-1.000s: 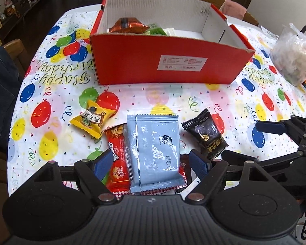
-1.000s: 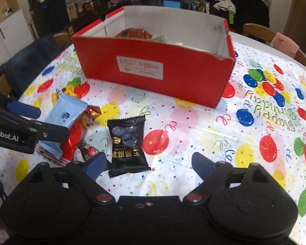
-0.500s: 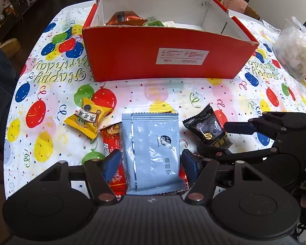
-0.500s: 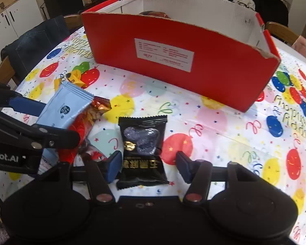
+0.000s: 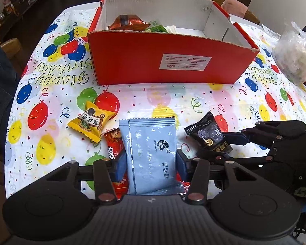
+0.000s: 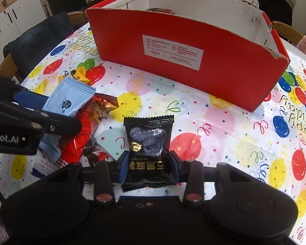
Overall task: Organize snacks
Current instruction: 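Grasp the light blue packet with left tool while right tool grasps the black candy, then carry the light blue packet and black candy into the red box with both tools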
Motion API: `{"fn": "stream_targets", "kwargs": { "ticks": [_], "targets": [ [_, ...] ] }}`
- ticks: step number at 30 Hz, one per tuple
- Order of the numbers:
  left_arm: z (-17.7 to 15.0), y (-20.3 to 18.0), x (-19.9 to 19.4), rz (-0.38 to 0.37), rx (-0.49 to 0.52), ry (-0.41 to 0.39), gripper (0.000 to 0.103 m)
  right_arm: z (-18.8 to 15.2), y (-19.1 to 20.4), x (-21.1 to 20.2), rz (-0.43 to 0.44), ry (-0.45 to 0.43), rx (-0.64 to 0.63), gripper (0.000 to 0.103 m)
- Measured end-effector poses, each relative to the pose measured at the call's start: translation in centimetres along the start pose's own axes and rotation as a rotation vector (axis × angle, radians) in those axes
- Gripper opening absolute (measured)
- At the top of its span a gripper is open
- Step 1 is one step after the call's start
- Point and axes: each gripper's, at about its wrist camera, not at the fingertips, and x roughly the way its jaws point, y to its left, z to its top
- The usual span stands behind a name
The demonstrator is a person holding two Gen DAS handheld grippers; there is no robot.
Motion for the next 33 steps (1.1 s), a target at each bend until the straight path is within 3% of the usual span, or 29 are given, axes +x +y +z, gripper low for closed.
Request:
{"fn": "stream_targets", "kwargs": {
  "ticks": [9,33],
  "targets": [
    [-0.2,0.6,-0.7,-0.002,-0.015,-0.010,0.048,-0.2,-0.1,-1.3,0.006,-0.023,0.057,0.036],
    [1.5,1.8,-6.7,-0.038,-0.052,-0.119,0.048,1.9,0.4,-10.6,0.024,-0.204,0.165,0.036]
  ]
}}
